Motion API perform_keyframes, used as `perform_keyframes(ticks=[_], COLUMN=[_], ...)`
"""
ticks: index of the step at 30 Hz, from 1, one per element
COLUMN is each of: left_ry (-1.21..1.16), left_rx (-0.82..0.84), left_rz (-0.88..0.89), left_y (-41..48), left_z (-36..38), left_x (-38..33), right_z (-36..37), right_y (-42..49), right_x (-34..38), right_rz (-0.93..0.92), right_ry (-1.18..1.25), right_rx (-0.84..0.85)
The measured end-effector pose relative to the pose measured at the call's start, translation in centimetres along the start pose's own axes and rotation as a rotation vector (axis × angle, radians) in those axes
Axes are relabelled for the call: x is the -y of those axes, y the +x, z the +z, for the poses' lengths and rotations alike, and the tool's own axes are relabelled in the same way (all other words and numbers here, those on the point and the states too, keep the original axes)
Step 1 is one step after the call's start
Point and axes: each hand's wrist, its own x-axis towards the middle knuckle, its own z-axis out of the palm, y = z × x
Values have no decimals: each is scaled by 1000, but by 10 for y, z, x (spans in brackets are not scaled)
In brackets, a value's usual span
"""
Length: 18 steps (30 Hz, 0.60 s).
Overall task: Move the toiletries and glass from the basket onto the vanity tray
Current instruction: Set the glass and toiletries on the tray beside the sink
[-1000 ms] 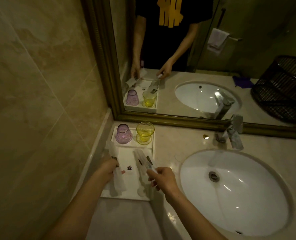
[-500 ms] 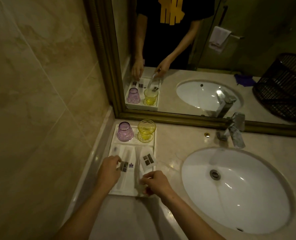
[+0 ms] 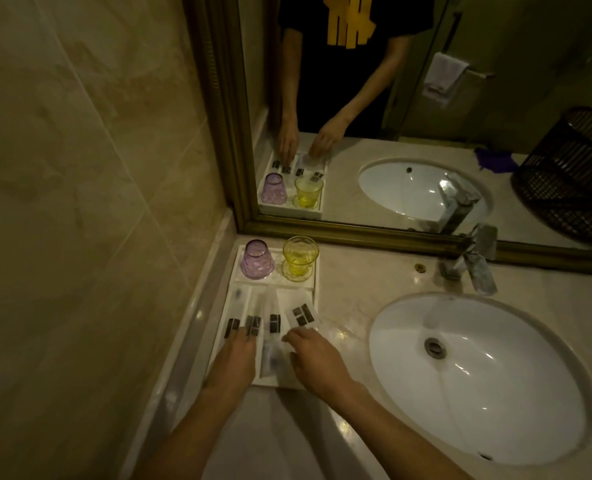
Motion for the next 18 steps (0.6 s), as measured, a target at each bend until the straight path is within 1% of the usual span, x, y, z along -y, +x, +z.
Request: perform_keyframes(ticks=[2,5,8,10,12,15,17,18], left_ry=[-71,-277,-270,-202,-138,-182,-221,-218], left_rx=[-43,29,43,57,87,9,-1,-7], left_rz=[12,-87,-110,-87,-15,123,231,288], left_y=[-6,-22,-29,-30,-32,-40,-42,-42], left_z=[4,3,5,4,6,6,-1,-2], left_x=[3,7,12,13,12,7,-1,-4], right_z=[5,12,20,23,24,22,16,14], right_y=[17,37,42,41,39,41,48,51], right_x=[2,1,-6,-10,-12,-14,-21,-25], right_rz=[-137,-204,-220,-190,-164,-108,-69,-71], right_ry=[-107,-210,-333,-345,-292,-174,-201,-231], right_rx=[55,135,207,209,198,99,32,38])
